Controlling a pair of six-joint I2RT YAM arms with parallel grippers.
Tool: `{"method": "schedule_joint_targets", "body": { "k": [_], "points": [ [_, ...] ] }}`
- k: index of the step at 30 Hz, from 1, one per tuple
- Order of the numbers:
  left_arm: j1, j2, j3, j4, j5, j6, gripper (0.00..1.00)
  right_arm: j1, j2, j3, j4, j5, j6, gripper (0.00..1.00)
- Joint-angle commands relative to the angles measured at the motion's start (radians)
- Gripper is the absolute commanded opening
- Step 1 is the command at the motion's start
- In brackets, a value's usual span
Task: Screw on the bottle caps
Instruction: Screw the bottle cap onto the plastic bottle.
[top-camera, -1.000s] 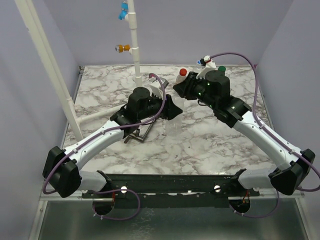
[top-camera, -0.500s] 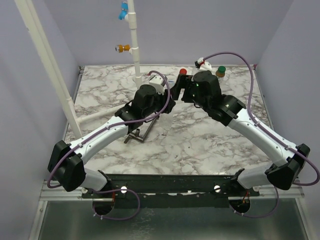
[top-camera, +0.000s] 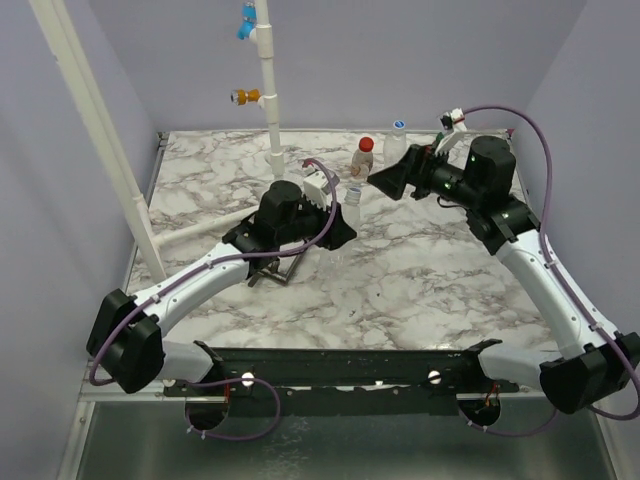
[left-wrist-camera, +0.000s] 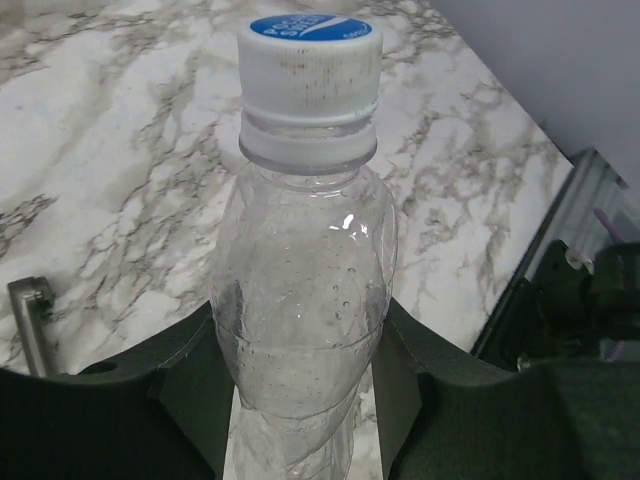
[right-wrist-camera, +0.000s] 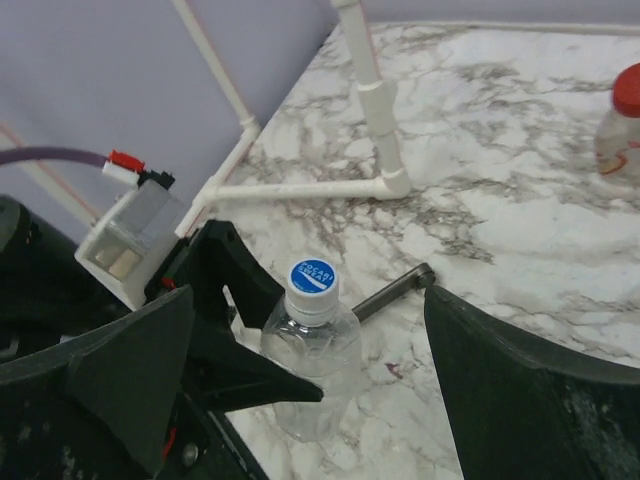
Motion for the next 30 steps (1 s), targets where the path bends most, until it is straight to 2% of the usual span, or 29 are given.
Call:
{"method": "schedule_joint_targets", "body": {
  "k": [1, 4, 6, 10, 12, 18, 25, 30],
  "points": [
    [0.02, -0.094, -0.06, 0.148, 0.314, -0.019, 0.0, -0.075, -0.014, -0.145, 0.296, -0.553, 0.069, 0.99],
    [0.027, -0.112, -0.09, 0.211, 0.438, -0.067, 0.0, -0.082, 0.0, -0.249, 0.588, -0.733, 0.228, 0.98],
    [0.03, -0.115, -0.106, 0.255, 0.507, -0.106, 0.0, -0.082, 0.017, -0.314, 0.819, -0.794, 0.372, 0.97],
    [0.032, -0.102, -0.121, 0.325, 0.607, -0.18, 0.0, -0.079, 0.053, -0.387, 1.111, -0.801, 0.557, 0.94],
    [0.032, -0.094, -0.124, 0.349, 0.624, -0.208, 0.0, -0.075, 0.057, -0.415, 1.2, -0.784, 0.612, 0.92],
    [0.038, -0.081, -0.126, 0.394, 0.629, -0.237, 0.0, -0.033, 0.062, -0.443, 1.249, -0.74, 0.633, 0.83],
    [0.042, -0.069, -0.129, 0.403, 0.642, -0.25, 0.0, -0.03, 0.031, -0.453, 1.204, -0.695, 0.606, 0.65],
    [0.046, -0.073, -0.138, 0.408, 0.641, -0.253, 0.0, -0.029, 0.016, -0.46, 1.166, -0.66, 0.591, 0.6]
  ]
}}
